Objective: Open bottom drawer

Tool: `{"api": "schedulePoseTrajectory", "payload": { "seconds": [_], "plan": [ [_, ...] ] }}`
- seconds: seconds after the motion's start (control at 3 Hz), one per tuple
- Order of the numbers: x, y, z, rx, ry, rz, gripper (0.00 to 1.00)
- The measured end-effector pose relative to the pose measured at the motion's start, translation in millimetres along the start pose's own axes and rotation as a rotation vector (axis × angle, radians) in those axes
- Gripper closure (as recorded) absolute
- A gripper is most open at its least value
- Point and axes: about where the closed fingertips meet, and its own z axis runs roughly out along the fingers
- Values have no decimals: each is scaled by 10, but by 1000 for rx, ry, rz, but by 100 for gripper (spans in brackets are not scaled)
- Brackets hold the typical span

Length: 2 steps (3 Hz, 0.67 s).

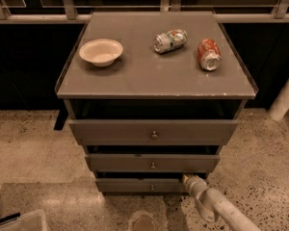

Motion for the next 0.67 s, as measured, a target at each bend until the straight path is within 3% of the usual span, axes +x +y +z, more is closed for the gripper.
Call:
{"api": "schedulePoseTrajectory", "payload": {
  "seconds": [0.67],
  "plan": [
    [89, -10, 84, 36, 81, -29, 100]
  ]
}}
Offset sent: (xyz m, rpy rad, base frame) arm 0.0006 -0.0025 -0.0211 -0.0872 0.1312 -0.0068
